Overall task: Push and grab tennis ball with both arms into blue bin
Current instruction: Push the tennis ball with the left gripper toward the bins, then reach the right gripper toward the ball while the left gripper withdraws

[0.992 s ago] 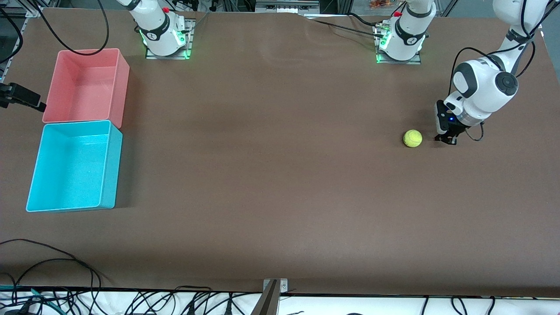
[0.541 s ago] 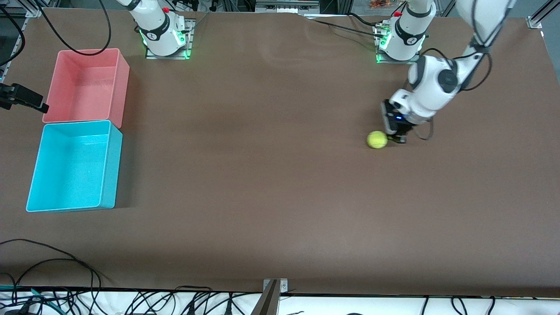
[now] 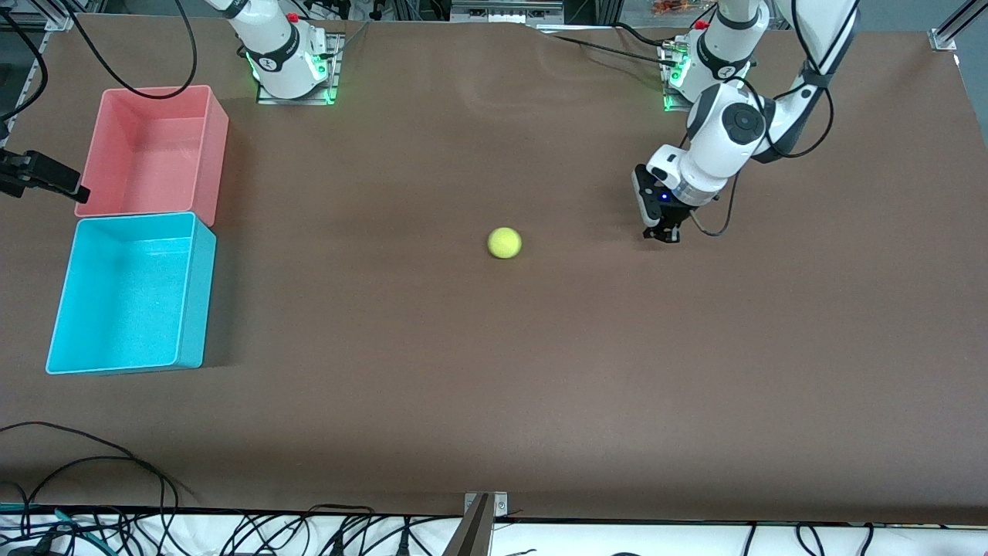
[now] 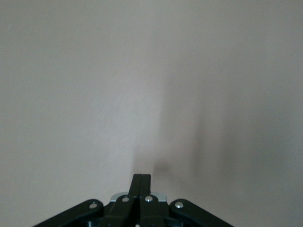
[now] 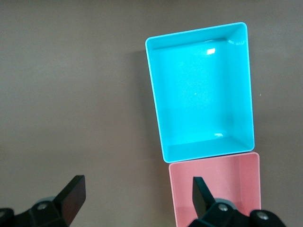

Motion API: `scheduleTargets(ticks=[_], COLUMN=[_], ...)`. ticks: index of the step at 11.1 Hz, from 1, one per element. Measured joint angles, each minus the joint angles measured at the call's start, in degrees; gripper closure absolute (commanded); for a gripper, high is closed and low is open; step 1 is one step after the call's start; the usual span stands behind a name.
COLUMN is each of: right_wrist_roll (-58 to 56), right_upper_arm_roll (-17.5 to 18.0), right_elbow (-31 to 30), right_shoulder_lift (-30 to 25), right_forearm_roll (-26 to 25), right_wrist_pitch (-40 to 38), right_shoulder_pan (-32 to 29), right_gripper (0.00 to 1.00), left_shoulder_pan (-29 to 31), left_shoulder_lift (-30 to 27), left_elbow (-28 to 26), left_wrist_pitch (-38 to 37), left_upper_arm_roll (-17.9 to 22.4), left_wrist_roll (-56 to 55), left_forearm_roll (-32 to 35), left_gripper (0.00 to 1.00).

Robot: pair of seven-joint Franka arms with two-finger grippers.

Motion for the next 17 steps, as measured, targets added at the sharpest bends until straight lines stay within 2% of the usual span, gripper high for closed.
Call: scheduleTargets(ticks=[2,4,5,7,9,12,14,17], right_wrist_roll=[0.06,0.05,0.07,0.19,0.24,0.64,0.90,0.96], right_upper_arm_roll=[0.71,1.09,1.15,1.28,1.43,2.37,2.89,2.82], right_elbow=[0.00,0.00,-0.01,-0.01,0.01,-0.13,-0.14,-0.64], right_shoulder_lift=[0.46,0.80,1.09,1.55,1.57,2.93,4.70,6.42], right_forearm_roll=[0.01,0.00,0.00,0.00,-0.02,-0.03,-0.07,-0.11], right_wrist_pitch=[0.02,0.02,0.04,0.04,0.04,0.05,0.14,0.13], right_shoulder_pan=[0.44,1.59,2.77,3.98,5.03,6.46,6.87,6.83], right_gripper=[0.00,0.00,0.00,0.00,0.00,0.00,0.00,0.00], left_shoulder_pan=[8.07,17.02,19.64,20.67,20.66,20.21,20.15,20.15], left_shoulder_lift=[-0.02,-0.04,-0.05,-0.55,-1.31,-1.63,-1.64,-1.70], left_elbow=[0.00,0.01,0.04,0.96,5.21,12.40,13.87,16.58], left_wrist_pitch=[-0.16,-1.34,-2.47,-4.92,-11.29,-18.52,-19.05,-19.04], left_upper_arm_roll=[0.38,0.64,0.67,0.61,0.07,-0.87,-0.78,-0.81], left_wrist_roll=[0.02,0.41,0.11,-4.76,-10.56,-19.86,-23.91,-30.73], left_forearm_roll=[8.34,11.63,11.68,11.68,11.68,11.68,11.66,11.66], left_gripper=[1.00,1.00,1.00,1.00,1.00,0.86,0.00,0.00])
